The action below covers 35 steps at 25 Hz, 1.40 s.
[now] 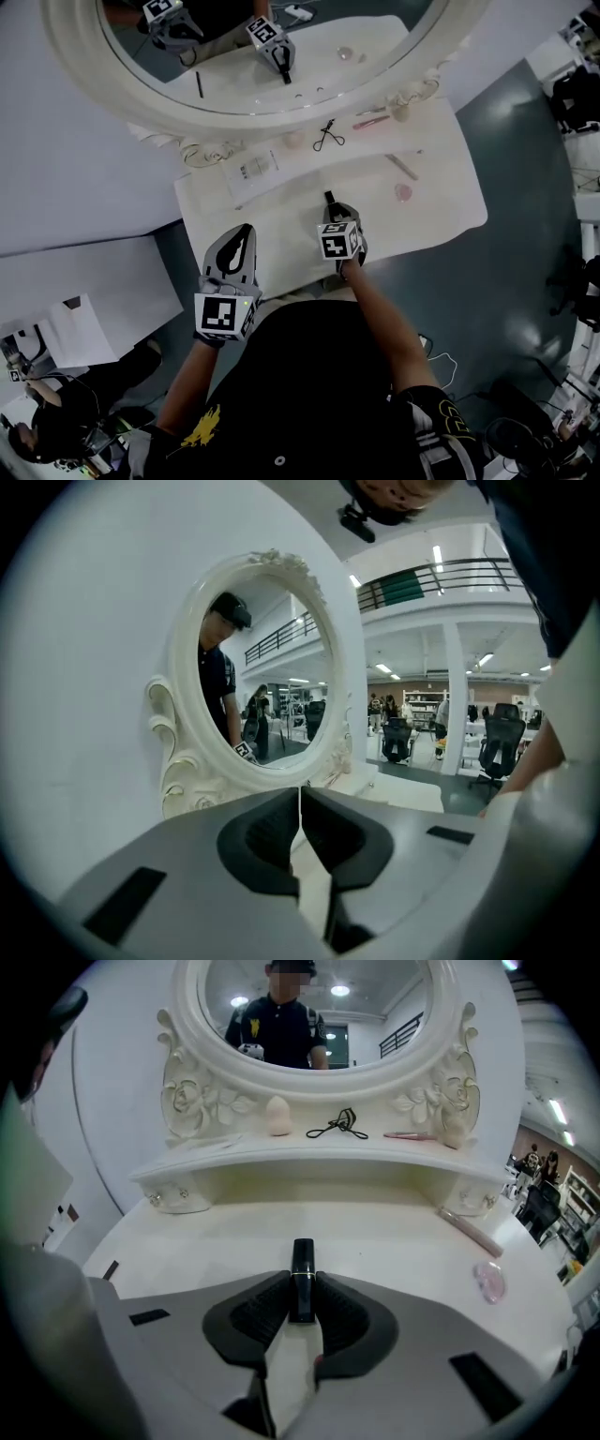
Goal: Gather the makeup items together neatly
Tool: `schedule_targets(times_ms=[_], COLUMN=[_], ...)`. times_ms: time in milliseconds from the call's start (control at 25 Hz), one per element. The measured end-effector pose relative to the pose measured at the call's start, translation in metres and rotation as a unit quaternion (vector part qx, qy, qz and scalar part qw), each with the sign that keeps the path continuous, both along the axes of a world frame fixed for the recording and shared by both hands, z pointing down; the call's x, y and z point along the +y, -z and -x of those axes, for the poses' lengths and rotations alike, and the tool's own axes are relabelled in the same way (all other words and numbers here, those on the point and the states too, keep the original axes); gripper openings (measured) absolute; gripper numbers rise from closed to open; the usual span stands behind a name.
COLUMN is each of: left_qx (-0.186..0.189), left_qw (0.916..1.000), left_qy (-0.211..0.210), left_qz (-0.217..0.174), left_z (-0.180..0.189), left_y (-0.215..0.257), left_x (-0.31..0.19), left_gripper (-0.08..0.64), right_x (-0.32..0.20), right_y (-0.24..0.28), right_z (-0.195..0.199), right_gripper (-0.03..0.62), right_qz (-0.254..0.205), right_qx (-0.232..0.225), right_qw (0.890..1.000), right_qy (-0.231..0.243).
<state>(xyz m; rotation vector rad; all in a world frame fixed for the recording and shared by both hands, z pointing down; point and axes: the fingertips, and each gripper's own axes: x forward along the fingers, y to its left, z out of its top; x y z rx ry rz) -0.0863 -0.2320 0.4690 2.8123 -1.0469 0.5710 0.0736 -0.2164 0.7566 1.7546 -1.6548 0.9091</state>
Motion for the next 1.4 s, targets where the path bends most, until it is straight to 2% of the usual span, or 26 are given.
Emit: schedule_targets(times_ms=[200,440,520,680,760,800,840,880,960,1040,1120,1200,1280,1320,1360,1400], left_qx=[-0.022,-0.021,-0.035,0.008,-0.008,-0.02,-0.029,-0.03,-0.021,-0.023,-0.022,0.004,0.018,0.015,0.007,-0.002], left_qw=[0.9995,0.9991,0.9987,0.9997,0.9998,0.9996,0.9994,0.9993,0.9996,0.9996,0.9996,0.9996,0.999,0.9991,0.9992,0.9993], left_qy=[-0.013,-0.031,-0.035,-0.024,-0.019,-0.016,-0.015,-0.016,-0.014,-0.004,0.009,0.027,0.039,0.04,0.037,0.035], left_qz=[-0.017,-0.017,-0.01,-0.005,0.007,0.012,0.014,0.014,0.012,0.014,0.013,0.011,0.01,0.01,0.01,0.01], left_z=[0.002,-0.007,-0.007,-0.007,0.003,0.008,0.013,0.017,0.021,0.022,0.02,0.019,0.022,0.023,0.025,0.027], left_y=[-0.001,-0.003,-0.006,-0.001,-0.007,-0.009,-0.011,-0.012,-0.014,-0.015,-0.01,-0.004,-0.003,-0.005,-0.007,-0.01], left_x=[0.003,0.019,0.025,0.032,0.038,0.039,0.04,0.041,0.041,0.041,0.04,0.041,0.042,0.043,0.044,0.046], left_gripper=[0.015,0.015,0.014,0.015,0.015,0.015,0.015,0.015,0.015,0.014,0.015,0.015,0.015,0.015,0.015,0.015], right_x=[0.0,0.0,0.001,-0.002,0.003,0.004,0.003,0.001,-0.002,0.007,0.023,0.036,0.045,0.05,0.055,0.062], right_y=[0.0,-0.001,-0.002,-0.004,-0.011,-0.011,-0.004,0.009,0.044,0.069,0.073,0.065,0.054,0.046,0.037,0.026], right_z=[0.0,0.0,0.001,-0.003,-0.001,0.0,0.001,-0.001,-0.011,-0.032,-0.069,-0.116,-0.152,-0.163,-0.169,-0.174], right_gripper=[0.101,0.101,0.103,0.106,0.113,0.138,0.237,0.276,0.312,0.334,0.36,0.365,0.364,0.369,0.37,0.377], right_qz=[0.001,0.006,0.007,0.015,0.03,0.037,0.037,0.025,-0.016,-0.046,-0.056,-0.056,-0.04,-0.022,0.002,0.033], right_qx=[-0.001,-0.021,-0.025,-0.032,-0.048,-0.064,-0.086,-0.11,-0.154,-0.171,-0.142,-0.075,-0.004,0.028,0.058,0.09], right_qw=[1.0,1.0,1.0,0.999,0.998,0.997,0.995,0.993,0.988,0.984,0.988,0.996,0.996,0.992,0.982,0.964], right_qy=[0.002,-0.014,-0.016,-0.015,-0.015,-0.018,-0.023,-0.027,-0.027,-0.018,-0.009,0.013,0.074,0.123,0.182,0.247])
